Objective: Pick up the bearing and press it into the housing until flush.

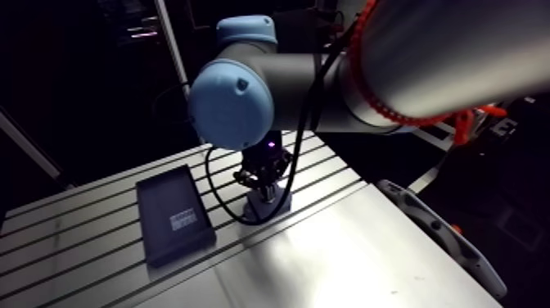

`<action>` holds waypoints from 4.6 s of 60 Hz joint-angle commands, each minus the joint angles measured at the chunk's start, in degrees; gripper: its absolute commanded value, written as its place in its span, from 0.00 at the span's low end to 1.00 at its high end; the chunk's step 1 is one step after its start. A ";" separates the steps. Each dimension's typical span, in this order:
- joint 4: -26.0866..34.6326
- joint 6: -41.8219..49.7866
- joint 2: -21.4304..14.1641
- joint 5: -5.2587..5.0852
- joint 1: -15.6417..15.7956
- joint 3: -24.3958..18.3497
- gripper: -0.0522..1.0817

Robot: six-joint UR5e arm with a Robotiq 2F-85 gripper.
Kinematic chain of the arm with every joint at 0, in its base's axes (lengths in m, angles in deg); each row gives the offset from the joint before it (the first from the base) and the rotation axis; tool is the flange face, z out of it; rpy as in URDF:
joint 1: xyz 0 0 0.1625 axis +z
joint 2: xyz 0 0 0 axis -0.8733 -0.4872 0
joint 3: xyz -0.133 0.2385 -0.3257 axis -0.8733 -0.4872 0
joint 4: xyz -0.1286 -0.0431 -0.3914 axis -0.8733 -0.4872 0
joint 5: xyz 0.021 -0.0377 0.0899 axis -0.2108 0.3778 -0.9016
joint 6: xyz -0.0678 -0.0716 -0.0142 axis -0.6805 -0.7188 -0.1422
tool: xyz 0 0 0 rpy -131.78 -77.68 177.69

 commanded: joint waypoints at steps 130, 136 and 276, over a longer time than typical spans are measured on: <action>-0.01 -0.36 0.18 0.00 0.08 0.47 0.85; -0.01 -0.36 0.19 0.00 0.08 0.47 0.85; 0.41 -0.53 -1.70 0.08 0.15 0.28 0.85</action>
